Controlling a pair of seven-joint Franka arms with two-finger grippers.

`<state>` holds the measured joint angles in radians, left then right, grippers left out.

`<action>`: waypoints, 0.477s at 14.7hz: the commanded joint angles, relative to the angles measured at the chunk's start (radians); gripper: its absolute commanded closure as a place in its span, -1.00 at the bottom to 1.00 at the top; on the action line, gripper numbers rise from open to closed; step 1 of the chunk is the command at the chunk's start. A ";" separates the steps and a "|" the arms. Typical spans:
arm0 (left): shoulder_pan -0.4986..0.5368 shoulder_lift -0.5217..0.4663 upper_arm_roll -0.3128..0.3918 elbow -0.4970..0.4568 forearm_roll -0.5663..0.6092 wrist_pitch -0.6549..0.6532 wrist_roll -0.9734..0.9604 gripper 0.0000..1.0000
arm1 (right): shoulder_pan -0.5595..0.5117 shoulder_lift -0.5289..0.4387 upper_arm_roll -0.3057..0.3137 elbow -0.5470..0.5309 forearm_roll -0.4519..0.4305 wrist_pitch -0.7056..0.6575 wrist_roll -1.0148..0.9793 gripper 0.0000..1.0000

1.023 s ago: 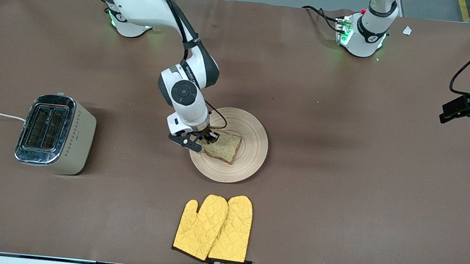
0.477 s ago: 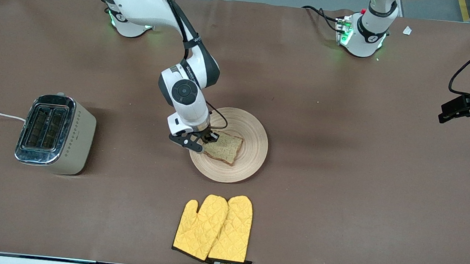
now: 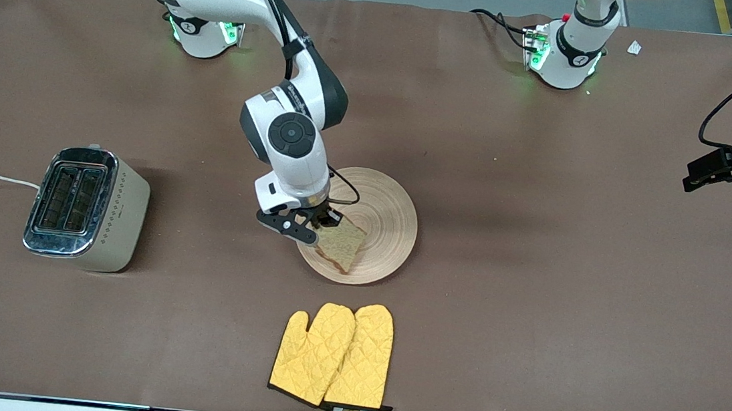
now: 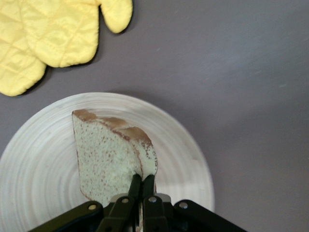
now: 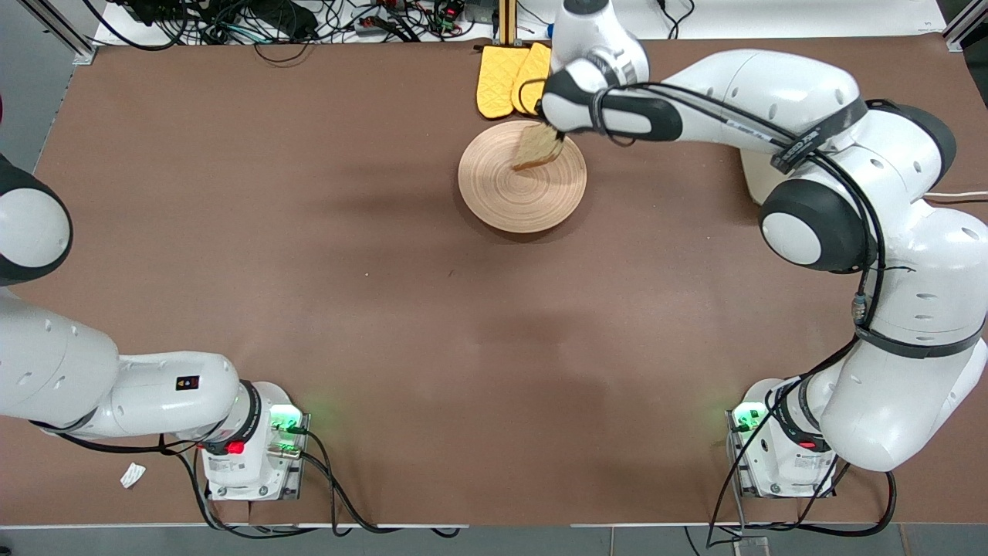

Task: Move plate and put bread in toaster
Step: 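Lift the bread with the right gripper and carry it over the toaster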

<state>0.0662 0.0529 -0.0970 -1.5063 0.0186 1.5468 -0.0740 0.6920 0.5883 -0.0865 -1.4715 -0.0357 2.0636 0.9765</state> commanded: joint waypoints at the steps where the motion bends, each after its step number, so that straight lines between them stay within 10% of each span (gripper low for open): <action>1: -0.011 -0.002 0.007 0.003 0.004 -0.004 -0.007 -1.00 | 0.001 -0.022 -0.007 0.184 -0.140 -0.344 -0.056 0.99; 7: -0.006 -0.002 0.007 0.003 0.004 -0.004 -0.009 -1.00 | -0.026 -0.146 -0.103 0.201 -0.441 -0.721 -0.640 0.99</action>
<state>0.0661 0.0533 -0.0968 -1.5068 0.0186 1.5468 -0.0760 0.6809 0.4902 -0.1530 -1.2415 -0.4101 1.3884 0.4924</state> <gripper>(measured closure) 0.000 0.956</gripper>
